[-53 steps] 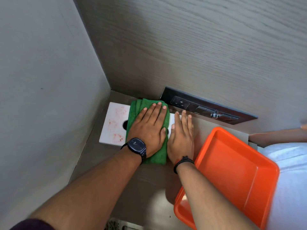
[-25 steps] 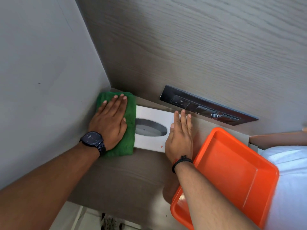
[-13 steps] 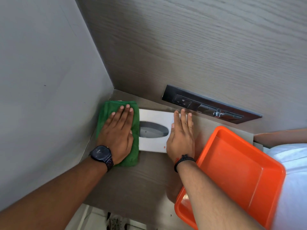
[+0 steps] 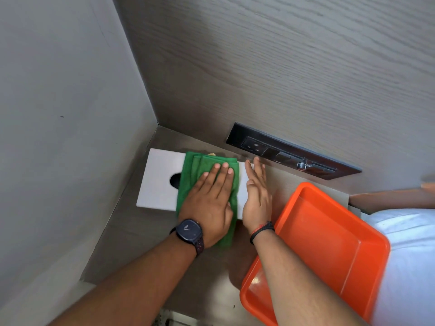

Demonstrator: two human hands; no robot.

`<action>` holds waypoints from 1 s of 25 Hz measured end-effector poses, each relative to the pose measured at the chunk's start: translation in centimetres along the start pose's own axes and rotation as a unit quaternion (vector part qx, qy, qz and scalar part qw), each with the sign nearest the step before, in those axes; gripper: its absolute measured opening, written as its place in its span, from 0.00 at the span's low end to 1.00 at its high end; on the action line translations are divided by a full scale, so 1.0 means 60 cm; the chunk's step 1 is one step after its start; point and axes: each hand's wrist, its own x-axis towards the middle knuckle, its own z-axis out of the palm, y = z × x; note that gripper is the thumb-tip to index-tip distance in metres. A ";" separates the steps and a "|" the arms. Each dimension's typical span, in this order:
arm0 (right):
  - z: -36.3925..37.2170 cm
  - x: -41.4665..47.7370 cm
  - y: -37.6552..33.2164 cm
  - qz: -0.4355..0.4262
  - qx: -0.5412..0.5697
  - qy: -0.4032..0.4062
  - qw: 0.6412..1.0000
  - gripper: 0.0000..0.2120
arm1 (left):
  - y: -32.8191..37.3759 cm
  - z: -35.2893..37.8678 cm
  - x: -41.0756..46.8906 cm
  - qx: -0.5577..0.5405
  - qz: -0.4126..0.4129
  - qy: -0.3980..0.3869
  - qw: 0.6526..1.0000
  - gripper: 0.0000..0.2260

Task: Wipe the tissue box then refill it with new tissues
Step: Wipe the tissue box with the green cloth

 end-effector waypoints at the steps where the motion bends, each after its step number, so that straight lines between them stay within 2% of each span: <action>1: -0.001 0.000 0.000 -0.001 -0.001 -0.002 1.000 0.28 | 0.011 0.003 0.002 -0.006 -0.001 0.002 1.000 0.30; 8: 0.003 0.001 0.016 -0.033 -0.022 0.020 0.999 0.26 | 0.011 0.010 -0.005 0.002 0.029 -0.001 1.000 0.28; 12: 0.003 -0.001 0.010 -0.041 -0.028 0.033 0.998 0.33 | -0.031 0.005 -0.017 0.029 0.068 -0.014 0.997 0.27; 17: 0.006 -0.003 0.012 -0.065 -0.049 0.047 0.996 0.34 | -0.092 -0.015 -0.034 0.047 -0.002 -0.001 0.999 0.27; 21: 0.004 -0.006 0.005 -0.064 -0.068 0.048 0.994 0.34 | -0.127 -0.033 -0.038 0.065 -0.023 -0.009 0.998 0.27; 23: 0.005 -0.007 -0.001 -0.058 -0.089 0.037 0.994 0.31 | -0.130 -0.037 -0.040 0.043 -0.023 -0.021 0.999 0.27; 25: 0.005 -0.014 -0.015 -0.073 -0.152 0.061 0.984 0.28 | -0.140 -0.044 -0.040 0.004 -0.019 -0.027 0.999 0.28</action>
